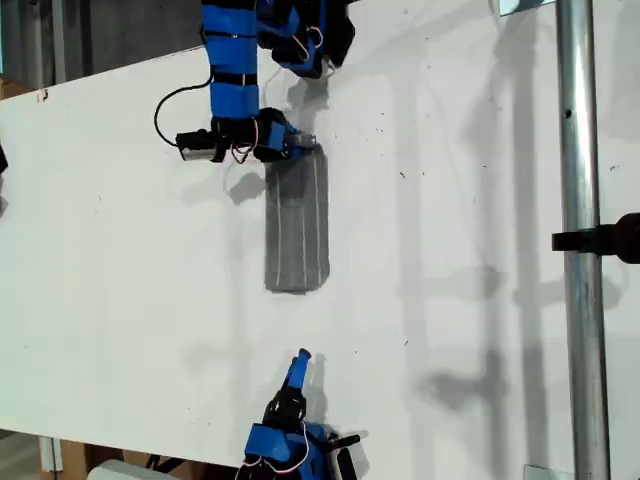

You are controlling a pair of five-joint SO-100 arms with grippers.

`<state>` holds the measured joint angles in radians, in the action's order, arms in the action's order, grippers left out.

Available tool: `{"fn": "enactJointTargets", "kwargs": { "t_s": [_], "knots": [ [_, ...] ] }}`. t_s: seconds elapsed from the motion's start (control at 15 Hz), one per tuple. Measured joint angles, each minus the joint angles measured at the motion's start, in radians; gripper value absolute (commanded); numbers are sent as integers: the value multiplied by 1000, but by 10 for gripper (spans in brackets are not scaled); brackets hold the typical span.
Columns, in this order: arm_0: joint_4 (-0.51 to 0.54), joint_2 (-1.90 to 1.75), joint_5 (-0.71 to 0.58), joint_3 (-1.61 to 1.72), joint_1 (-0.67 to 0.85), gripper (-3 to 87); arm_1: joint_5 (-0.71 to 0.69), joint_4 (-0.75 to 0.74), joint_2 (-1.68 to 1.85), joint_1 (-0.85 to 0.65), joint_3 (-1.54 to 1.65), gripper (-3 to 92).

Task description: Grasp corners of a towel and fold twice.

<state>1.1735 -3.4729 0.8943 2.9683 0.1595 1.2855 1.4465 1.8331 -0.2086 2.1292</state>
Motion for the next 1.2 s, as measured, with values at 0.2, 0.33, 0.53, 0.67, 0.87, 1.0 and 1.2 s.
{"fn": "enactJointTargets", "kwargs": {
  "t_s": [0.2,0.33,0.53,0.67,0.87,1.0,1.2],
  "knots": [
    [0,0,-2,0,0,195,8,387,-81,77,-233,-2],
    [0,0,-3,0,0,195,-31,229,-58,101,-302,-2],
    [0,0,-3,0,0,195,-87,-156,-32,100,-337,-2],
    [0,0,-3,0,0,195,-89,-310,-61,100,-337,-2],
    [0,0,-3,0,0,196,-89,-506,-161,112,-336,201],
    [0,0,-3,0,0,197,-115,-653,-167,123,-336,362],
    [0,0,-3,0,0,198,-196,-842,-31,121,-264,210]
  ]
}}
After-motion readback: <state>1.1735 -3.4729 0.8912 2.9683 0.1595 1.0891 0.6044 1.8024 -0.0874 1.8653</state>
